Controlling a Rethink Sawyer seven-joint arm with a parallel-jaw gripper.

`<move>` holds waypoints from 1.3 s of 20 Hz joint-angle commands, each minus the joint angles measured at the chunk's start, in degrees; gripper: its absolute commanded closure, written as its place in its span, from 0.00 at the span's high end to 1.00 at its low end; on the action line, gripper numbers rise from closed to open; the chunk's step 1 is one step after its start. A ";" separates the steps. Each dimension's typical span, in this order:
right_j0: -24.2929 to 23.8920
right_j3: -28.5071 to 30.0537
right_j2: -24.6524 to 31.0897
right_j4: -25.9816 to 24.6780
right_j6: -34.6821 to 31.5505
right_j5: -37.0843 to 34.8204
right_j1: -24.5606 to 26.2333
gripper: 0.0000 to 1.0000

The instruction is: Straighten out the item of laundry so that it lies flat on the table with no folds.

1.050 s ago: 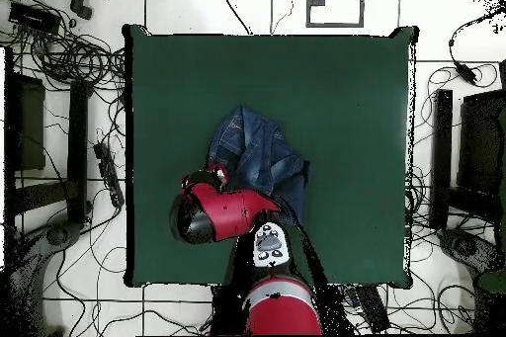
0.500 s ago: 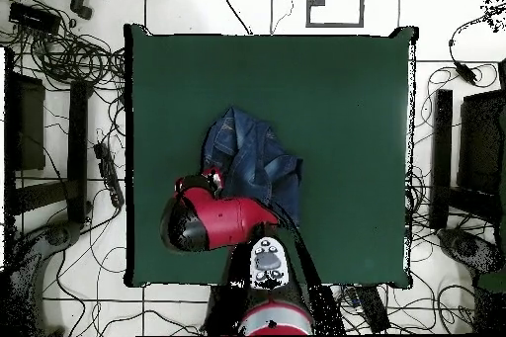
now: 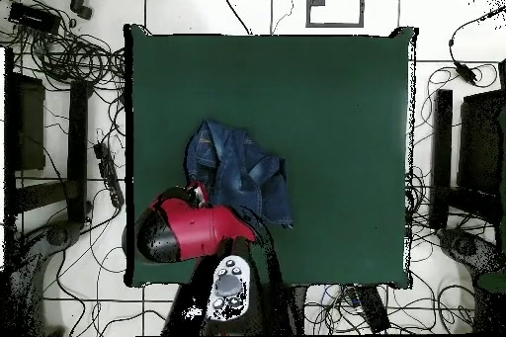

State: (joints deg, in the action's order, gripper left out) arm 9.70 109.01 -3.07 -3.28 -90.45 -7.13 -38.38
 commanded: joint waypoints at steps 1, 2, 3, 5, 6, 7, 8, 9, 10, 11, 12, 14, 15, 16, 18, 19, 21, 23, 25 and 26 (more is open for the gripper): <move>4.14 -0.61 -0.18 5.29 -13.71 -10.53 -1.84 0.00; 4.39 -0.47 -0.48 5.40 -13.52 -12.21 -2.93 0.00; 4.69 -0.37 -0.68 5.46 -13.52 -12.75 -3.45 0.00; 4.81 0.10 -0.89 5.20 -12.84 -15.13 -5.36 0.00; 4.23 0.65 -0.74 4.98 -12.07 -16.87 -6.90 0.00; 4.04 1.02 -0.65 4.92 -11.81 -17.54 -7.69 0.00; 3.45 1.71 -0.38 4.59 -11.04 -18.27 -9.02 0.00; 3.36 2.13 -0.25 4.39 -10.83 -18.58 -9.83 0.00; 3.18 2.98 -0.22 3.86 -10.13 -19.69 -11.18 0.00; 3.12 3.40 -0.18 3.64 -9.87 -20.48 -12.15 0.00; 2.68 4.32 0.10 3.47 -9.02 -22.16 -13.94 0.00; 1.44 5.45 0.94 3.48 -7.53 -24.28 -16.56 0.00; 1.02 5.89 1.27 3.49 -7.04 -24.90 -17.57 0.00; 0.20 6.04 1.81 3.55 -5.92 -25.96 -18.82 0.00; -0.08 5.81 1.74 3.20 -5.42 -27.41 -19.83 0.00; -0.08 5.84 1.74 3.04 -5.59 -27.36 -19.95 0.00; -0.10 5.59 1.98 2.75 -6.23 -26.75 -19.02 0.00; -0.77 5.41 2.68 3.16 -5.48 -29.14 -20.02 0.00; -1.58 5.16 3.23 3.40 -4.25 -31.89 -21.56 0.00; -2.16 5.60 3.61 3.69 -3.46 -32.56 -22.56 0.00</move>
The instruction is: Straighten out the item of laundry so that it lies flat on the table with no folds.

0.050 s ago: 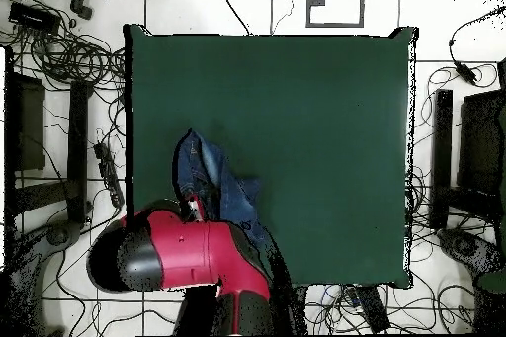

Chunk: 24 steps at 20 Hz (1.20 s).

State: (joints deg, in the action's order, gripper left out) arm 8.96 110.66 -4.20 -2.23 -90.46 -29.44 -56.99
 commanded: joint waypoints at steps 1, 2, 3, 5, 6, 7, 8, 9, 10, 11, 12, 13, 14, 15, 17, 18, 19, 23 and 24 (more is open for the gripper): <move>-1.99 4.38 5.14 2.94 -2.65 -10.91 -4.94 0.00; -2.79 4.93 5.58 3.64 -2.11 -10.84 -6.18 0.00; -3.28 5.29 5.89 3.95 -1.72 -11.03 -6.86 0.00; -4.53 6.19 6.46 4.52 -0.76 -10.66 -7.95 0.00; -4.49 6.24 6.32 4.00 -1.24 -9.63 -7.59 0.00; -4.49 6.25 6.31 3.56 -1.62 -8.95 -7.14 0.00; -4.14 5.92 6.07 2.83 -2.64 -7.89 -6.24 0.00; -4.25 6.08 6.24 2.72 -2.96 -7.08 -5.97 0.00; -4.45 6.10 6.60 2.92 -2.77 -7.48 -6.12 0.00; -4.70 6.31 6.82 3.17 -2.57 -7.65 -6.57 0.00; -4.86 6.24 7.09 3.58 -2.05 -9.01 -7.43 0.00; -4.97 6.21 7.08 3.69 -1.90 -9.60 -7.94 0.00; -4.91 6.21 7.17 3.79 -1.73 -10.36 -8.40 0.00; -5.04 6.18 7.20 3.86 -1.55 -10.82 -8.68 0.00; -5.46 6.17 7.28 4.14 -0.72 -12.29 -9.52 0.00; -6.50 6.71 7.32 4.60 1.10 -13.66 -10.94 0.00; -7.43 7.32 7.22 4.82 2.79 -14.50 -12.10 0.00; -15.41 15.30 7.48 10.03 18.24 -15.19 -21.82 0.00; -16.66 16.92 8.01 11.42 20.09 -13.23 -22.73 0.00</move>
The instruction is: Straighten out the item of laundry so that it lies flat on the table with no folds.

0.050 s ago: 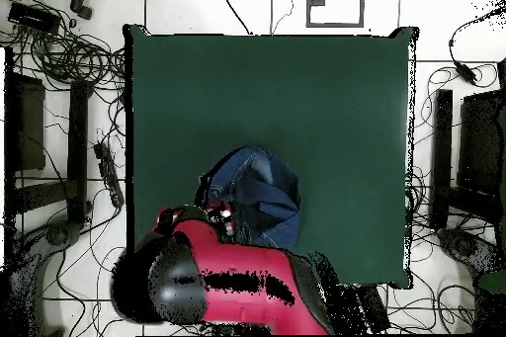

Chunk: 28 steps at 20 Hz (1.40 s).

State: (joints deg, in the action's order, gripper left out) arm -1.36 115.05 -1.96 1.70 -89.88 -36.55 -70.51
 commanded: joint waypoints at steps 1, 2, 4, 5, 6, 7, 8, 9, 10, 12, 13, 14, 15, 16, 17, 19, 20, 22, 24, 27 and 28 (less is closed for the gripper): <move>-7.60 14.15 6.29 8.87 21.36 -4.15 -10.11 0.00; -8.23 15.22 6.99 9.61 21.70 -2.17 -10.16 0.00; -8.74 16.27 8.58 9.20 19.68 1.65 -8.73 0.00; -8.84 16.29 9.19 8.66 18.47 2.80 -8.09 0.00; -8.66 15.67 9.80 7.43 16.14 4.31 -6.94 0.00; -8.48 15.05 10.42 6.21 13.82 5.82 -5.80 0.00; -7.95 13.80 10.62 4.04 10.60 6.99 -4.24 0.00; -7.81 13.31 10.83 3.11 9.11 7.66 -3.50 0.00; -7.66 12.79 10.98 2.52 8.02 7.89 -3.02 0.00; -7.55 12.12 11.34 2.18 6.63 7.88 -2.84 0.00; -7.74 12.13 11.56 2.43 6.61 7.70 -3.18 0.00; -7.76 11.75 11.64 2.73 6.72 6.70 -3.65 0.00; -7.89 11.49 11.71 2.81 6.73 5.94 -4.00 0.00; -8.01 10.87 11.84 3.25 6.86 4.51 -4.53 0.00; -8.18 10.59 11.93 3.45 7.01 3.72 -4.95 0.00; -8.27 9.75 12.08 4.03 7.19 1.74 -5.94 0.00; -8.02 9.59 12.17 4.33 6.91 1.31 -6.53 0.00; -7.67 9.17 12.78 4.89 5.58 2.46 -6.68 0.00; -7.01 8.05 13.64 4.83 3.46 4.89 -5.74 0.00; -5.00 4.44 13.20 1.83 -1.83 7.78 -2.31 0.00; -3.37 2.00 11.76 -0.26 -5.12 8.56 0.28 0.00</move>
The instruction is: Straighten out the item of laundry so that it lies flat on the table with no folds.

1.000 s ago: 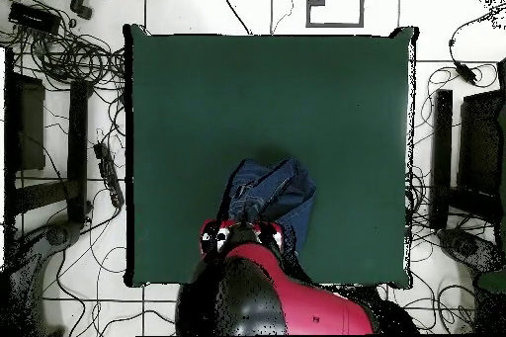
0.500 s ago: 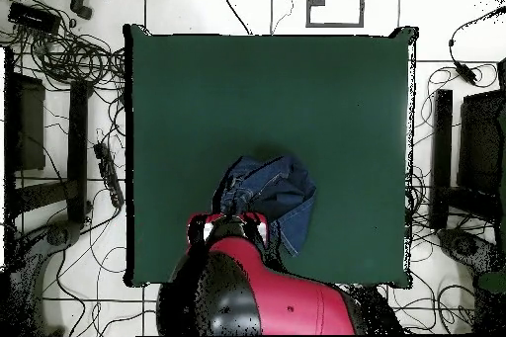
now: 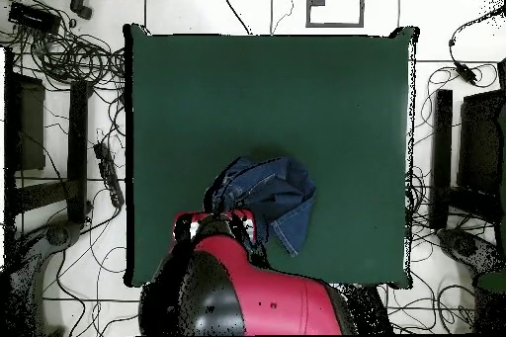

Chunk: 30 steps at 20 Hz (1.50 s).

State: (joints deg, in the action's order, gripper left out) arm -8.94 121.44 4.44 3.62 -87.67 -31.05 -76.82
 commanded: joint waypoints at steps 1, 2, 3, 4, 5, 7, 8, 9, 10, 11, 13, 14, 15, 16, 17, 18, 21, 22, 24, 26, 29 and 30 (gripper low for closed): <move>5.10 -5.81 4.51 -3.09 -8.80 3.54 8.08 0.00; 6.78 -8.36 2.82 -4.77 -11.27 4.04 10.86 0.00; 7.67 -9.71 1.86 -5.48 -12.38 4.36 12.40 0.00; 9.20 -11.90 0.22 -6.50 -13.92 5.41 14.98 0.00; 9.75 -12.80 -0.38 -6.61 -13.92 6.37 16.33 0.00; 12.41 -16.34 -3.44 -7.89 -15.56 8.66 20.31 0.00; 14.63 -19.13 -6.04 -8.49 -17.71 8.69 22.62 0.00; 15.76 -20.77 -7.40 -8.39 -18.70 8.31 23.93 0.00; 17.50 -23.51 -9.61 -8.31 -20.29 8.01 26.13 0.00; 18.50 -24.91 -10.95 -7.81 -21.05 7.76 27.35 0.00; 20.05 -27.65 -13.38 -6.52 -21.55 9.09 30.25 0.00; 20.21 -28.57 -14.01 -5.89 -21.35 10.00 31.55 0.00; 20.44 -29.08 -14.48 -5.58 -21.12 10.82 32.34 0.00; 21.10 -30.23 -15.76 -5.61 -21.40 11.47 33.74 0.00; 21.67 -31.04 -16.68 -5.63 -21.64 11.32 34.46 0.00; 22.15 -31.97 -17.73 -5.60 -21.93 10.08 34.98 0.00; 21.10 -32.06 -17.15 -4.83 -20.66 6.94 34.38 0.00; 20.14 -32.69 -16.29 -4.59 -19.67 6.28 34.41 0.00; 19.66 -34.52 -16.25 -4.06 -19.49 5.38 35.10 0.00; 19.68 -38.04 -17.27 -2.94 -20.57 2.84 36.61 0.00; 18.94 -38.61 -16.98 -1.84 -20.65 3.53 37.15 0.00; 18.48 -37.47 -16.25 -1.47 -20.54 5.90 37.20 0.00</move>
State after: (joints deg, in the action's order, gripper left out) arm 10.60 89.41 -12.28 -1.87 -93.38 -23.34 -42.18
